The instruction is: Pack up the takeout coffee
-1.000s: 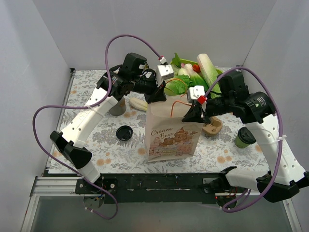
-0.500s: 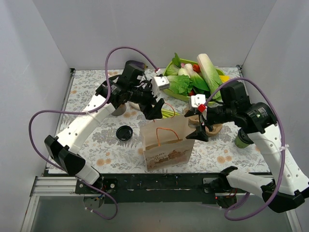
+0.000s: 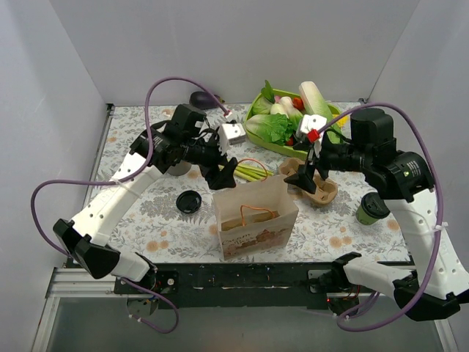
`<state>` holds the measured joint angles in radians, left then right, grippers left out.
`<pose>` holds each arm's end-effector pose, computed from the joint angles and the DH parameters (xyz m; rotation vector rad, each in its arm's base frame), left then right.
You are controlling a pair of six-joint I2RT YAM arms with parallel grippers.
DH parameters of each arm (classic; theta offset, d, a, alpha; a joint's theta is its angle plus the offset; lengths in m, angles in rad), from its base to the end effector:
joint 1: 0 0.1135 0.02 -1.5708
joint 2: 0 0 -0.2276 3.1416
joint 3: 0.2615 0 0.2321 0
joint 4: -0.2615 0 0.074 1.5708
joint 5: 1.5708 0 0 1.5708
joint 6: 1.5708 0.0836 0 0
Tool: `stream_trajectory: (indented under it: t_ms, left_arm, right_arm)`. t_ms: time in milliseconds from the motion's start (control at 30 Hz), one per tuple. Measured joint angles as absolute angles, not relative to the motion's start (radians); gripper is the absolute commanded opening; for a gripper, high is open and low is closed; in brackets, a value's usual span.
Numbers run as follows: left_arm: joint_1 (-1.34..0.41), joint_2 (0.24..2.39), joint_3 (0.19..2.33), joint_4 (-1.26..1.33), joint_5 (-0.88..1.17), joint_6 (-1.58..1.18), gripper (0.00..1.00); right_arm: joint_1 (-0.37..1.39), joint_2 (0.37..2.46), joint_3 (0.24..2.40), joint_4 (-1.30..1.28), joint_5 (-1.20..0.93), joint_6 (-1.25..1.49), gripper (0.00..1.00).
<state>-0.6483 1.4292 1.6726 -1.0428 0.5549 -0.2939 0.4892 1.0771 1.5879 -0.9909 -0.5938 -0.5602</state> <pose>0.2063 -0.2115 0.3471 0.7199 2.3919 -1.0870 0.1594 0.1379 0.4097 -1.3055 1.5243 0.5608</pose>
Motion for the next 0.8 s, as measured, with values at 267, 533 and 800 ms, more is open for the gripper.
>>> stream_trajectory:
  t_ms: [267,533,800]
  left_arm:
    - [-0.648,1.432,1.543,-1.055,0.586,-0.252,0.39]
    - [-0.648,1.457,1.591,-1.039,0.598,-0.249,0.0]
    - [-0.648,1.456,1.639,-1.031,0.574,-0.23,0.0]
  right_arm:
    - [0.374,1.128,1.588,-0.859,-0.544,-0.402,0.98]
    - [0.344,1.095,1.523,-0.749,-0.496,-0.358,0.98]
    - [0.326,1.08,1.397,-0.674,-0.417,-0.347,0.98]
